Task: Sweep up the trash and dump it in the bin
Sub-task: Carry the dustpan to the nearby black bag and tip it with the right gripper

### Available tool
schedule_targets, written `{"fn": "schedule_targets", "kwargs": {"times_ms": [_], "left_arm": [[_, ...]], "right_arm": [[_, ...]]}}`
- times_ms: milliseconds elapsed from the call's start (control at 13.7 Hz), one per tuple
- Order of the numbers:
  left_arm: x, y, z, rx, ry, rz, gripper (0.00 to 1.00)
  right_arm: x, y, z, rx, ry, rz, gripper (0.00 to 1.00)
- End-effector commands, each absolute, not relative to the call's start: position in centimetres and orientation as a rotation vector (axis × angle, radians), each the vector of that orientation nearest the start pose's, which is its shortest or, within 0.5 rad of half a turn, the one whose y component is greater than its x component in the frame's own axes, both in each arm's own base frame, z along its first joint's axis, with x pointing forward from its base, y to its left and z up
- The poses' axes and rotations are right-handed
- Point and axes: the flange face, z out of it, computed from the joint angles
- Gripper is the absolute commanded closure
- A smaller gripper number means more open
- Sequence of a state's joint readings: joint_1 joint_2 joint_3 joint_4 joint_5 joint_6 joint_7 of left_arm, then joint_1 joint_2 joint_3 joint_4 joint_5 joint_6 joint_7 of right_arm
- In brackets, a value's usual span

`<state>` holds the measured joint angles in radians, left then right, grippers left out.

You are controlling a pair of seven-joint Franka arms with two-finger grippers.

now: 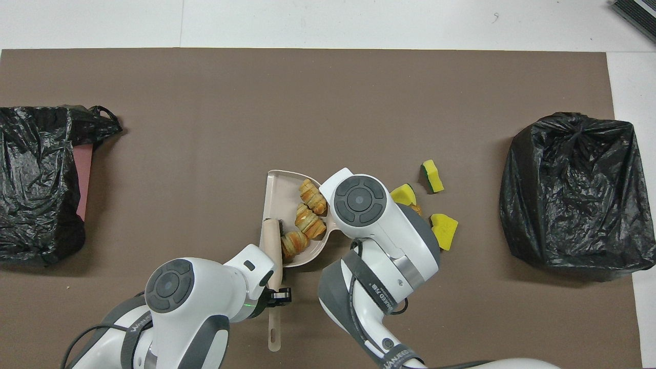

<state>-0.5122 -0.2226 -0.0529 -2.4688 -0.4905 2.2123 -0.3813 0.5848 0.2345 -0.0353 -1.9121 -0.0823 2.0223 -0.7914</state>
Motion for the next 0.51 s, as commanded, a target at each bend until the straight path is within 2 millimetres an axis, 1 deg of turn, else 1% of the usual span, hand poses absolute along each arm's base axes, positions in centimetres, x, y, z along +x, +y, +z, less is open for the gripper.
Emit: {"fn": "schedule_targets", "kwargs": {"times_ms": [0, 73, 219, 364, 437], "left_arm": [[38.2, -21.9, 41.5, -3.429, -0.251, 0.235, 1.0], [38.0, -22.0, 41.4, -3.402, -0.297, 0.228, 1.0], [37.2, -23.1, 41.5, -3.364, -0.293, 0.211, 1.0], [35.5, -26.1, 40.0, -3.332, -0.281, 0.2, 1.0], [34.4, -27.5, 38.5, -3.319, -0.262, 0.19, 1.0]], "right_arm": [[51.0, 28.2, 39.0, -2.474, -2.032, 0.213, 1.0], [51.1, 27.4, 40.2, -2.49, -2.016, 0.202, 1.0], [51.8, 24.0, 43.6, -2.55, -1.946, 0.155, 1.0], [52.5, 19.4, 47.5, -2.614, -1.871, 0.098, 1.0], [52.8, 16.3, 49.1, -2.642, -1.837, 0.088, 1.0]]}}
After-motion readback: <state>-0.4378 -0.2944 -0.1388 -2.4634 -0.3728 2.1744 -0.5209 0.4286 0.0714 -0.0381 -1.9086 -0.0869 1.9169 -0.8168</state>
